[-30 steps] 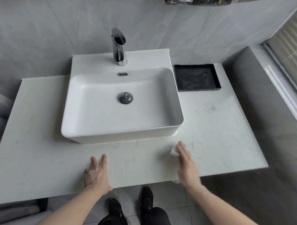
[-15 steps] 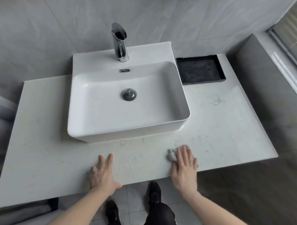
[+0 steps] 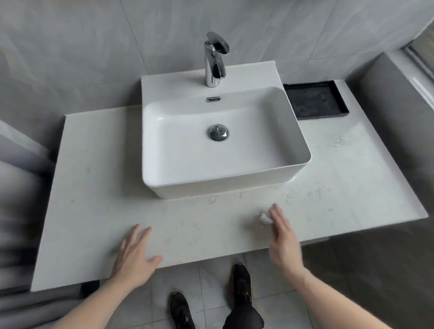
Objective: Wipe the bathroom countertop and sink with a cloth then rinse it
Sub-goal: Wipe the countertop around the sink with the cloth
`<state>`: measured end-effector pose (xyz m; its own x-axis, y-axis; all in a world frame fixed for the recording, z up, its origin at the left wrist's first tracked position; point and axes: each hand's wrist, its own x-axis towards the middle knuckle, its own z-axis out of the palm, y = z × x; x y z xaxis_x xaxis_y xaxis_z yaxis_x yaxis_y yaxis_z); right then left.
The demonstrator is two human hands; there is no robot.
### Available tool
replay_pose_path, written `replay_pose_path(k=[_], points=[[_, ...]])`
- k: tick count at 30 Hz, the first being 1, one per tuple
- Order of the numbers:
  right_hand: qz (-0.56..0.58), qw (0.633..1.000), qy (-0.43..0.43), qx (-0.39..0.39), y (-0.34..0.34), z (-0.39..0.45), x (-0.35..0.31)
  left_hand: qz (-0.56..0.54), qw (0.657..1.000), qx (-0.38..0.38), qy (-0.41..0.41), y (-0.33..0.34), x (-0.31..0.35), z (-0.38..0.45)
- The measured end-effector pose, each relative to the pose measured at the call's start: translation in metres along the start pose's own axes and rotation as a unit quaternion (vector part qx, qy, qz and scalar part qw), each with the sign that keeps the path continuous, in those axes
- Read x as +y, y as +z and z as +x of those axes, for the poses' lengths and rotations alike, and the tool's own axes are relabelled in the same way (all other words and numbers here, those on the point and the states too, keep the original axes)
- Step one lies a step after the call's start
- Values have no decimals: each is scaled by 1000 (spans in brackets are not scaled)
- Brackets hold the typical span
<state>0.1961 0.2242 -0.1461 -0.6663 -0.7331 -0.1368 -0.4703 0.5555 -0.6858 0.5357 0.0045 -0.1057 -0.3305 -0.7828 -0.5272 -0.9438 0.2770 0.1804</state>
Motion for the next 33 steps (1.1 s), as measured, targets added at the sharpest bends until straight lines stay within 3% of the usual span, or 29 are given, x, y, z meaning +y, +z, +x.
replay_pose_path(k=[5,10,17,22,27,33], points=[[-127,987,91,44,-34,30,47,24,996,24,-87,-19,-87,11],[-198,970,132,41,22,16,24,31,993,-14,-113,-16,-130,24],[-165,986,29,24,124,-30,-59,41,993,-30,-109,-11,-125,29],[-148,987,-65,-26,155,-48,-84,35,994,-30,-103,-6,-131,33],[-151,982,-96,-62,117,-37,-63,42,994,-24,-99,-3,-131,36],[-148,986,63,42,39,4,-6,44,992,-45,-110,-6,-126,34]])
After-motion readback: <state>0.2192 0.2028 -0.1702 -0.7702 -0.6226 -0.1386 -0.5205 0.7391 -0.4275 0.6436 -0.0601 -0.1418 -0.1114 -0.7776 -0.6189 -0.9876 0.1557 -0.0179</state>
